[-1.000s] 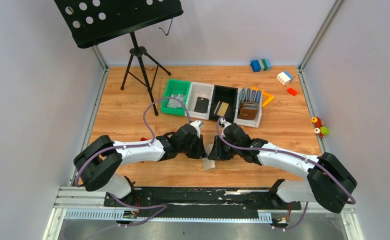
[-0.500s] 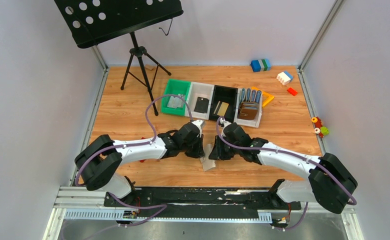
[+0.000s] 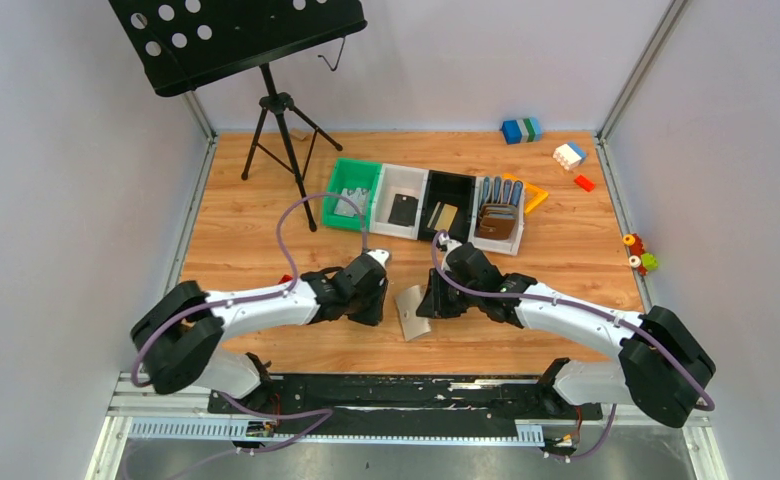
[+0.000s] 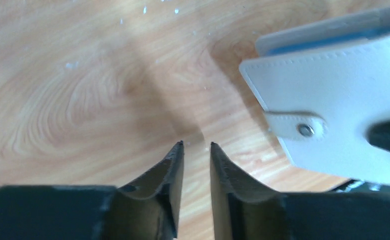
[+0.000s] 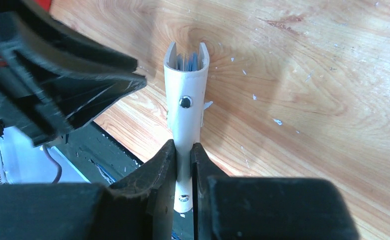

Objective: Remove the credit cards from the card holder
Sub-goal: Open the card holder at the center of the board.

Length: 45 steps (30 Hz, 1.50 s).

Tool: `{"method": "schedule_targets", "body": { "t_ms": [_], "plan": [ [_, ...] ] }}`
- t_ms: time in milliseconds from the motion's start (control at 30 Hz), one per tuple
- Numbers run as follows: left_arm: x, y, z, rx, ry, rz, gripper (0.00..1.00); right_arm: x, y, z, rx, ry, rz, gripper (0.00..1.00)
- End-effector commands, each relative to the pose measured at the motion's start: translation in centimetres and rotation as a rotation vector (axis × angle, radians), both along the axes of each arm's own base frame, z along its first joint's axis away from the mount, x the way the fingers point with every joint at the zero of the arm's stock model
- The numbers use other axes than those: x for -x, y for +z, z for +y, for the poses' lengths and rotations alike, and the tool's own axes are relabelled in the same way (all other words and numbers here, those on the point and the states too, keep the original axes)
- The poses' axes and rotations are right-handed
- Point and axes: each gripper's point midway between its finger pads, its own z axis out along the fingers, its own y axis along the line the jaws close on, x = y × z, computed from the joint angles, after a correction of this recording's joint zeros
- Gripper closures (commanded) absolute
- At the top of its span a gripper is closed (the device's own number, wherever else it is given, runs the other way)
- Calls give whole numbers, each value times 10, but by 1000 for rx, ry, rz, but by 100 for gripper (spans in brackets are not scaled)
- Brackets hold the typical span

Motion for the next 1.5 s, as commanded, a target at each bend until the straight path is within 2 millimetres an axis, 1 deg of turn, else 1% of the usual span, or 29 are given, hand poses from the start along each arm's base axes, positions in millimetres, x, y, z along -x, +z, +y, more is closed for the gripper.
{"method": "schedule_targets", "body": {
  "t_ms": [0, 33, 67, 100, 133, 167, 200, 333, 400, 433, 467, 567, 633, 700, 833, 1000, 1067, 1200, 1333, 1367, 1467],
  "plan": [
    [-1, 48, -20, 223, -10, -84, 59, -12, 24, 16, -73, 11, -70, 100],
    [1, 54, -26, 270, -22, -84, 54, -11, 24, 17, -78, 15, -67, 100],
    [5, 61, -34, 326, -40, -72, 47, -11, 25, 18, -84, 22, -64, 100],
    [10, 65, -40, 372, -53, -55, 43, -10, 25, 20, -90, 27, -61, 100],
    [11, 71, -50, 423, -65, -47, 41, -10, 26, 21, -93, 32, -58, 100],
    [15, 71, -55, 448, -75, -22, 41, -9, 25, 22, -93, 34, -55, 100],
    [14, 72, -59, 466, -74, -18, 40, -9, 26, 23, -97, 37, -53, 100],
    [9, 59, -64, 435, -61, 4, 39, -8, 28, 25, -113, 41, -55, 100],
    [6, 46, -60, 378, -42, 14, 39, -6, 27, 26, -116, 44, -50, 100],
    [5, 39, -56, 343, -34, 20, 40, -5, 28, 26, -119, 45, -51, 100],
    [4, 33, -54, 321, -29, 24, 44, -5, 27, 25, -119, 44, -50, 100],
    [1, 16, -46, 243, -8, 33, 58, -5, 26, 23, -112, 38, -52, 100],
    [-2, 7, -38, 182, 13, 31, 68, -5, 26, 22, -108, 35, -51, 100],
    [-2, 2, -34, 154, 19, 32, 77, -4, 25, 21, -103, 35, -53, 100],
    [-8, 1, -32, 147, 36, 1, 88, -3, 21, 19, -88, 34, -47, 100],
    [-17, 11, -31, 173, 35, -68, 98, -1, 14, 16, -76, 32, -32, 100],
    [-22, 14, -25, 158, 53, -107, 100, 0, 13, 16, -75, 32, -27, 100],
    [-33, 19, -5, 129, 130, -177, 100, 1, 9, 13, -56, 30, -17, 100],
    [-40, 16, 10, 146, 174, -143, 100, 4, 6, 9, -40, 28, -12, 100],
    [-41, 16, 12, 147, 174, -145, 100, 4, 5, 9, -40, 28, -10, 100],
    [-37, 23, 5, 189, 139, -134, 100, 3, 5, 9, -40, 25, -13, 100]
  ]
}}
